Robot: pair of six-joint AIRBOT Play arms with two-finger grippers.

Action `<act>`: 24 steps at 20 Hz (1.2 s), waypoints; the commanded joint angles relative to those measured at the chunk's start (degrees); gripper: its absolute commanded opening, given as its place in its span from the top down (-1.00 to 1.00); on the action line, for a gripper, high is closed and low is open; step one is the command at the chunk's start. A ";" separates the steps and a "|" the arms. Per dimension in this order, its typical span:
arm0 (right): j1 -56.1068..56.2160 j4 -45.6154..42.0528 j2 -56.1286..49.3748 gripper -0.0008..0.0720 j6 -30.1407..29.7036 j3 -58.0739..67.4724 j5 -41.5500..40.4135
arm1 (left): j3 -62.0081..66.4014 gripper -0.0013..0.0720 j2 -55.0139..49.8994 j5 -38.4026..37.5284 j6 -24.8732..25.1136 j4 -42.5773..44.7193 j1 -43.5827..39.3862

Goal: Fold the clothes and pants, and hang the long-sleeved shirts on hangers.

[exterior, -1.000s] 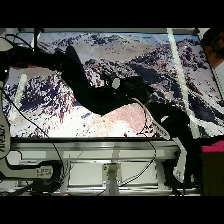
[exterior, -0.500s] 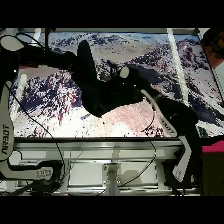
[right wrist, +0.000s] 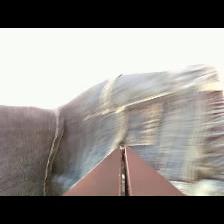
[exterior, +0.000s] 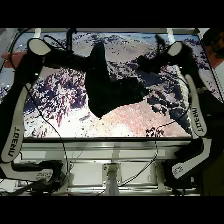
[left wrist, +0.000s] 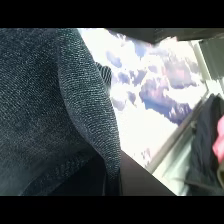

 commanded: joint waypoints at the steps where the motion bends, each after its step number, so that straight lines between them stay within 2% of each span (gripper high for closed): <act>1: -7.19 -0.83 4.31 0.84 -3.23 0.04 1.33 | 0.00 0.90 -3.32 9.33 -0.31 0.20 -5.86; 4: -10.47 -0.96 6.49 0.84 -6.36 0.04 2.93 | 0.00 0.90 -7.91 15.67 -0.28 -1.57 -10.27; 9: -12.13 -3.04 7.04 0.84 -7.85 0.02 4.15 | 0.02 0.86 -14.40 24.63 -0.22 -13.46 -15.04; 10: -12.13 -3.19 7.02 0.84 -7.85 0.02 4.22 | 0.02 0.37 -15.13 24.74 -0.20 -14.80 -15.50; 11: -12.13 -3.48 7.02 0.84 -7.85 0.02 4.20 | 0.00 -0.72 -15.47 24.74 -0.20 -15.19 -15.85; 12: -12.13 -3.89 7.02 0.84 -7.87 0.02 4.20 | 0.00 -0.94 -15.65 24.68 0.02 -15.56 -15.87; 13: -12.13 -4.31 7.02 0.84 -7.87 0.02 4.20 | 0.02 -0.95 -15.58 24.70 0.28 -15.76 -15.85; 15: -12.13 -4.98 7.02 0.84 -9.53 0.02 4.26 | 0.02 -0.94 -15.34 24.72 0.44 -16.37 -15.45; 18: -12.13 -5.11 6.60 0.84 -16.24 0.00 5.16 | 0.02 -0.93 -14.56 23.76 0.87 -16.33 -14.10; 19: -12.15 -5.03 6.32 0.82 -17.97 -0.33 5.07 | 0.02 -0.80 -13.88 22.21 3.19 -16.31 -13.20; 21: -12.15 -4.42 5.66 0.43 -18.58 -1.81 4.22 | 0.02 0.36 -12.26 17.90 8.76 -16.28 -10.95; 22: -12.20 -2.34 4.76 0.31 -18.53 -2.34 4.50 | 0.02 0.76 -11.58 16.20 10.38 -16.26 -9.73; 23: -12.44 1.64 3.63 0.30 -18.58 -2.49 5.03 | 0.02 0.90 -11.21 15.76 10.51 -15.65 -8.79; 24: -12.46 6.78 2.27 0.30 -18.75 -2.47 5.49 | 0.02 0.90 -11.28 16.22 10.47 -14.08 -8.17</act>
